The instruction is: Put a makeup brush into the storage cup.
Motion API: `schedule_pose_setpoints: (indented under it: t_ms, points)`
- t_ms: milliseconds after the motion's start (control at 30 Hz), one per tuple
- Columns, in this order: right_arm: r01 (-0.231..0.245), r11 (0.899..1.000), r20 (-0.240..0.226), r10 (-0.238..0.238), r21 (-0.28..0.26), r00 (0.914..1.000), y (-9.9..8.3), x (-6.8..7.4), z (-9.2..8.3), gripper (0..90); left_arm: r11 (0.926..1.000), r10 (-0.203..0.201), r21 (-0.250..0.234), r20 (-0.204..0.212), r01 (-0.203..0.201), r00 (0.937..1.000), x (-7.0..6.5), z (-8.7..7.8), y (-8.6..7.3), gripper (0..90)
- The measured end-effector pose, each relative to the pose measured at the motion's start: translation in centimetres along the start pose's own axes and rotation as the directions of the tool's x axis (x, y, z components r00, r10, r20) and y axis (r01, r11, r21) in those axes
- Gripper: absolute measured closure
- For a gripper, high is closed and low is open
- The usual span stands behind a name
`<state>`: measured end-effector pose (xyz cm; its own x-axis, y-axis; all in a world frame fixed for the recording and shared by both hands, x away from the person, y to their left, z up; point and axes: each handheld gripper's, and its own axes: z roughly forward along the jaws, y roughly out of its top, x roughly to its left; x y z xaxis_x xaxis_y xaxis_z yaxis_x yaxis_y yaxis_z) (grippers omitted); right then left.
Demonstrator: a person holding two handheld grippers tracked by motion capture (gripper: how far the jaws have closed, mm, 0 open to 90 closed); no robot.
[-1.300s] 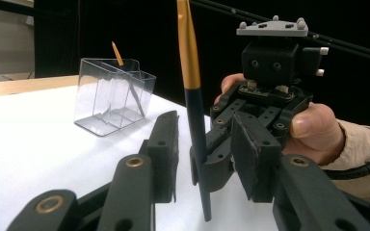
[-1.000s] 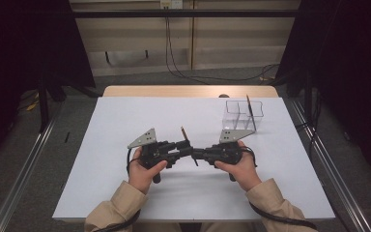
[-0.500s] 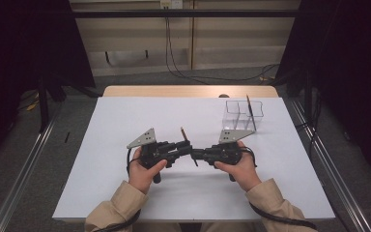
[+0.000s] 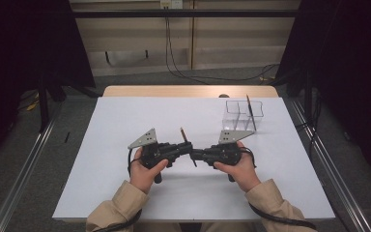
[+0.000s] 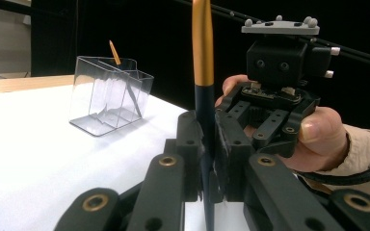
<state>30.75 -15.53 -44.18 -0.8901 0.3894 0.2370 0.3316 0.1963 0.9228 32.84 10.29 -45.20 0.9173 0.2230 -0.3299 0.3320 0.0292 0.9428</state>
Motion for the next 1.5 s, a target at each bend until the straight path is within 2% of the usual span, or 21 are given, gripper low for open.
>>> schedule_pose_setpoints:
  t_ms: [233,367,733,1000,1100,1200,1400,1467,1500]
  points:
    - [-0.013,1.000,-0.011,0.013,-0.018,0.9999,-0.1,-0.2,-0.2,81.3,0.9998,0.017,0.007,-0.013,-0.017,0.9998,-0.1,-0.2,0.2,83.1]
    - [-0.036,0.998,-0.001,0.036,-0.053,0.9993,0.2,-0.4,-0.8,66.1,0.9999,0.009,0.009,-0.028,-0.009,0.9996,0.2,-0.6,0.2,83.2]
    - [-0.051,0.992,0.002,0.052,-0.112,0.9987,2.1,-0.2,-1.0,39.9,0.9976,0.013,0.068,-0.033,-0.011,0.9994,0.0,0.0,0.0,83.2]
    - [-0.042,0.994,0.009,0.043,-0.099,0.9990,3.2,-0.3,-0.4,28.5,0.9959,0.016,0.089,-0.020,-0.014,0.9997,-0.2,0.4,-0.2,83.2]
    - [-0.051,0.993,0.014,0.053,-0.108,0.9985,3.4,-0.4,-0.2,21.1,0.9957,0.016,0.092,-0.016,-0.014,0.9997,-0.2,0.5,-0.2,83.2]
    - [-0.058,0.994,0.017,0.060,-0.093,0.9981,3.6,-0.4,0.0,12.5,0.9956,0.018,0.092,-0.017,-0.016,0.9997,-0.2,0.5,-0.2,83.2]
    - [-0.047,0.995,0.022,0.049,-0.089,0.9985,3.7,-0.2,0.3,8.9,0.9946,0.019,0.102,-0.019,-0.017,0.9996,-0.3,0.5,-0.1,83.2]
    - [-0.034,0.995,0.032,0.037,-0.091,0.9988,3.7,-0.1,0.3,12.3,0.9946,0.022,0.102,-0.017,-0.020,0.9996,-0.3,0.5,-0.1,83.2]
    - [-0.026,0.995,0.027,0.029,-0.096,0.9992,3.8,-0.1,0.3,18.7,0.9947,0.021,0.101,-0.018,-0.019,0.9996,-0.3,0.5,-0.1,83.2]
